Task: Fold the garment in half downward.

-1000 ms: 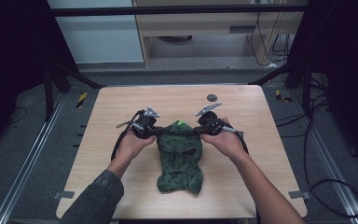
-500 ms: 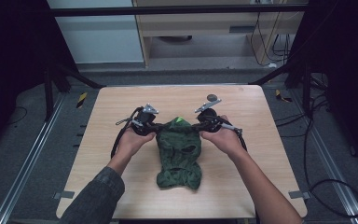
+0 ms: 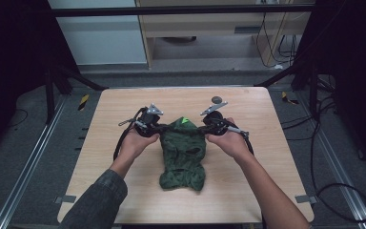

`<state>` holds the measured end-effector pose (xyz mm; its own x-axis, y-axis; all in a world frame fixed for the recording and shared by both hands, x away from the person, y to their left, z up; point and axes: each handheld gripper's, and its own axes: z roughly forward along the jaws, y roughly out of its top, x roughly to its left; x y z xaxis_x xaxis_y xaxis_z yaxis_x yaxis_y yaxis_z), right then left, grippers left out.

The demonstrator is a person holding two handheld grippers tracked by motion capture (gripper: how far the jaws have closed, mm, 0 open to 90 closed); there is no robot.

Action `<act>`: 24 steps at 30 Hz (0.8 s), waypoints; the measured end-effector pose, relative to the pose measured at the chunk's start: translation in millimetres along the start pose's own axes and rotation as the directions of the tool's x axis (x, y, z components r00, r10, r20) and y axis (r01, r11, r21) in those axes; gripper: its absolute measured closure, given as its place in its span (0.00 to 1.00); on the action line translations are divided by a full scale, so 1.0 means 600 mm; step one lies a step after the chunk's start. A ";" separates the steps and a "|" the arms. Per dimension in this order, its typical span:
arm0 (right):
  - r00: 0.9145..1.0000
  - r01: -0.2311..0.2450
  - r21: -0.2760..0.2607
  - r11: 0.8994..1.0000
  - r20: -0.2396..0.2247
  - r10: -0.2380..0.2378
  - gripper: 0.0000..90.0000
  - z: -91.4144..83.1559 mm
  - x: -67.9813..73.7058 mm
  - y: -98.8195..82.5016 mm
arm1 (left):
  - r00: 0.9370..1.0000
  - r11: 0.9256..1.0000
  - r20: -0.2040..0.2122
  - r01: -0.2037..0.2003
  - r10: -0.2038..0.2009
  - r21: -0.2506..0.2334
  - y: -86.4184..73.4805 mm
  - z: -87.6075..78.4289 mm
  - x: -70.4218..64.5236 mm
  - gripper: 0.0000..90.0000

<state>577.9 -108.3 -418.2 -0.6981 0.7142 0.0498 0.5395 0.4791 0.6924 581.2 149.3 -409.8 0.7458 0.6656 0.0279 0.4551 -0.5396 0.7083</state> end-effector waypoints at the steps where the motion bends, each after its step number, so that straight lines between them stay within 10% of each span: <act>1: 1.000 0.000 0.000 1.000 0.000 0.000 0.95 0.000 0.000 0.000 | 1.000 1.000 0.000 0.000 0.000 0.000 0.000 0.000 0.000 0.98; 24: 0.994 0.102 -0.076 0.992 -0.033 -0.105 0.94 -0.036 0.057 -0.054 | 0.998 0.998 0.034 -0.049 0.051 -0.048 -0.057 -0.034 -0.055 0.98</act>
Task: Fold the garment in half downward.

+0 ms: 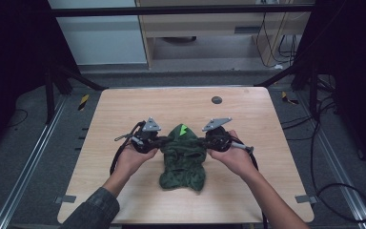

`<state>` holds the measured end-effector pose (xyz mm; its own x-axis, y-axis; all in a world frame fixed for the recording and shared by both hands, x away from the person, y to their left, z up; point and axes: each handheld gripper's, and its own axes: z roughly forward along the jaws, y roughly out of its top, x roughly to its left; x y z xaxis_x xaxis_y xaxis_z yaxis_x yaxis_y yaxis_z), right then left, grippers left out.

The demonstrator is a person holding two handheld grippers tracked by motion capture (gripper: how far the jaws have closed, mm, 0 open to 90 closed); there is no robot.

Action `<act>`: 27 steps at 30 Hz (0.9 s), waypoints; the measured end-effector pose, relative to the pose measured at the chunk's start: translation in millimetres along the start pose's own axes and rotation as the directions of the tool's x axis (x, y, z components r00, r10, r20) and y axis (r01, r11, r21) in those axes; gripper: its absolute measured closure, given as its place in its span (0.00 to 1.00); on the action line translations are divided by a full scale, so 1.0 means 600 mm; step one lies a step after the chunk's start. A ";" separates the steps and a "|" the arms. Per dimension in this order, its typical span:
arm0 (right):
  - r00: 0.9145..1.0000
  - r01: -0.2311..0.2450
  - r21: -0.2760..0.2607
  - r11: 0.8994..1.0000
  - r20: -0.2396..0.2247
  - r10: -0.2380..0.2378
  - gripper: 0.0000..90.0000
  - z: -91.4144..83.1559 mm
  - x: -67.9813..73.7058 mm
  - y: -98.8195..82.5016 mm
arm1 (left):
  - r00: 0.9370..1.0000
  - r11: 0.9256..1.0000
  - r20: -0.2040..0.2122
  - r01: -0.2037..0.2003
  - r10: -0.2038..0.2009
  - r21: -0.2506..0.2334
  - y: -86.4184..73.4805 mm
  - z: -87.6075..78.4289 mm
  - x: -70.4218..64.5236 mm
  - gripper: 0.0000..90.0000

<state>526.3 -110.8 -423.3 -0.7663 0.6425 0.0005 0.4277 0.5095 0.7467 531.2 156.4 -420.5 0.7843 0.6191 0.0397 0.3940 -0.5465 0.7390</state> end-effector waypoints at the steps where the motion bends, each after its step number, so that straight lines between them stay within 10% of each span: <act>1: 1.000 0.005 -0.001 1.000 0.000 -0.005 0.94 -0.001 0.004 -0.002 | 1.000 1.000 0.000 0.001 -0.001 -0.002 -0.002 -0.001 -0.002 0.98; 27: 1.000 0.028 -0.021 0.999 -0.004 -0.028 0.91 -0.014 0.031 -0.037 | 0.999 1.000 0.035 -0.009 0.010 -0.026 -0.038 -0.015 -0.038 0.97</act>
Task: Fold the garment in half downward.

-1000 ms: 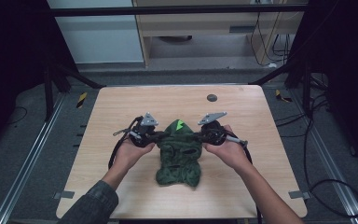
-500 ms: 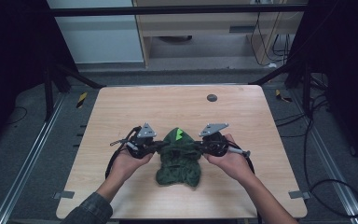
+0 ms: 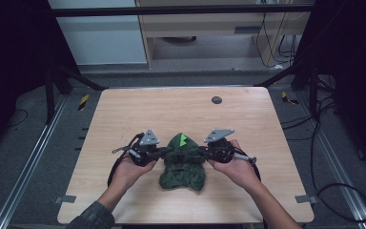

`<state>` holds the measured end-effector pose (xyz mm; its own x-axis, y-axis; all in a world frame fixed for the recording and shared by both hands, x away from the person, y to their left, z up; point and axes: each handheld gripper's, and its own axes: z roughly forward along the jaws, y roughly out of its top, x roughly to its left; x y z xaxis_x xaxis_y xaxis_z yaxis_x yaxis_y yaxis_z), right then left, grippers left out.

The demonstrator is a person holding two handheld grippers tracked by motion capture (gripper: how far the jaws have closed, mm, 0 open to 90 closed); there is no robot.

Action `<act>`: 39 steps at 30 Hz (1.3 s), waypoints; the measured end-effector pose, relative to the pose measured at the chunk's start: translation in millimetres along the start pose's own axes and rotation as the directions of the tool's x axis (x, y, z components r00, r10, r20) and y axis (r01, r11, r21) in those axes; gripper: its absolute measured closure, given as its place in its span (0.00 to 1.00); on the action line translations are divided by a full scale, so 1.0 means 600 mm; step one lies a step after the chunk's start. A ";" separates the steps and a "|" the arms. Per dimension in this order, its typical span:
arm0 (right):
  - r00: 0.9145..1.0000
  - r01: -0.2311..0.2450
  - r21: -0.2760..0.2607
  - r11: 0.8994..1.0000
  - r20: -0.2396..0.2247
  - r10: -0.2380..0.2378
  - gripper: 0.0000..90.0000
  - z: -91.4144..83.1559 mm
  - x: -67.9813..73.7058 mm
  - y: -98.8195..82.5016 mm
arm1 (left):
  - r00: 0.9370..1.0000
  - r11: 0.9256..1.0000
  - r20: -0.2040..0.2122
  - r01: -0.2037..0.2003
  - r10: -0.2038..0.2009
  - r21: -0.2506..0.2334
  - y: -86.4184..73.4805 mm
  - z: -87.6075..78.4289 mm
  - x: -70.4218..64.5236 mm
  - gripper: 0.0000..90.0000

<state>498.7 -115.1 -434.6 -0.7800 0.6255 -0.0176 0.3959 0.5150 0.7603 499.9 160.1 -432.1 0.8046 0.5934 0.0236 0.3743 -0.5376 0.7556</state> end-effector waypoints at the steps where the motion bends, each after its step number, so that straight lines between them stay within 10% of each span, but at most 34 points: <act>1: 1.000 0.008 -0.003 1.000 0.005 -0.008 0.91 -0.001 0.005 -0.002 | 1.000 1.000 0.002 0.002 -0.002 -0.002 -0.003 -0.001 -0.001 0.97; 39: 0.997 0.076 -0.008 0.997 -0.013 -0.076 0.90 -0.012 0.057 -0.048 | 1.000 1.000 0.000 -0.008 0.008 -0.027 -0.070 -0.003 -0.046 0.97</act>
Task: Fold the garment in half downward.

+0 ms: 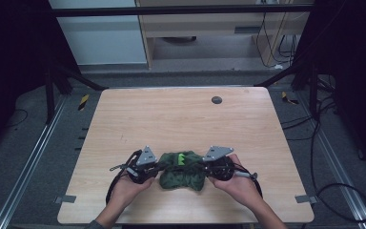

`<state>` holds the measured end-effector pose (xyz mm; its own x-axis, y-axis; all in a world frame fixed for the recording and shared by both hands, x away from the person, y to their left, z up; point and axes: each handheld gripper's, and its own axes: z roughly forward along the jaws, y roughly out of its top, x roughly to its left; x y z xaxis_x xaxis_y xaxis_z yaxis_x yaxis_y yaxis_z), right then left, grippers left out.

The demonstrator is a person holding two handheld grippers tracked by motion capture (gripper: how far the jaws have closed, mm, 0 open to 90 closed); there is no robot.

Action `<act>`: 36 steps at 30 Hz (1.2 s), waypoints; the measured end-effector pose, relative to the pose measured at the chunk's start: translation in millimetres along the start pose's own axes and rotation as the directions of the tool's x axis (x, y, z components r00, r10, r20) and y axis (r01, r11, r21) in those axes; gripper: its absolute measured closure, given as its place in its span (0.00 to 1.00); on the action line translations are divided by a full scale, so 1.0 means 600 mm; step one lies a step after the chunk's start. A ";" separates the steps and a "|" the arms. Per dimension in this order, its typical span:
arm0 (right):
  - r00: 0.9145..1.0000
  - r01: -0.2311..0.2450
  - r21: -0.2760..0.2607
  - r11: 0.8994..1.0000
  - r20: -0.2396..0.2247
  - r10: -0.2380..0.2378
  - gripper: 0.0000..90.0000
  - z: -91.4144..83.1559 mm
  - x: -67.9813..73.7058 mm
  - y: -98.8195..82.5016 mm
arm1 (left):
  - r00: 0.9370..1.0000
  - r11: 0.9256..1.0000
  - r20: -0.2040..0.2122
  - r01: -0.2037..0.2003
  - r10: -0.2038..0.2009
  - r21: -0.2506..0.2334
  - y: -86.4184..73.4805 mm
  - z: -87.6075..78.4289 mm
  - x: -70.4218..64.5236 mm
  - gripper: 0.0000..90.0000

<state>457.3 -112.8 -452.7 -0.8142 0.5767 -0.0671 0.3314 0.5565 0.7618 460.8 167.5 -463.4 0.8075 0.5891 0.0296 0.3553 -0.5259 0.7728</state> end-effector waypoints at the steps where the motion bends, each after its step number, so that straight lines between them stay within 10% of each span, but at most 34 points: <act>1: 1.000 -0.001 -0.001 1.000 0.001 0.001 0.90 -0.001 0.001 -0.001 | 1.000 1.000 0.000 0.000 0.000 0.000 0.000 0.000 0.000 0.97; 36: 1.000 0.026 -0.042 0.999 -0.006 -0.027 0.96 -0.032 0.035 -0.023 | 1.000 0.997 0.000 0.006 -0.006 -0.077 -0.025 -0.036 -0.035 0.97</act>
<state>426.5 -120.1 -452.1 -0.8256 0.5581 -0.0837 0.2895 0.5460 0.7862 428.4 176.3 -461.9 0.8054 0.5923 0.0247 0.3229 -0.4732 0.8196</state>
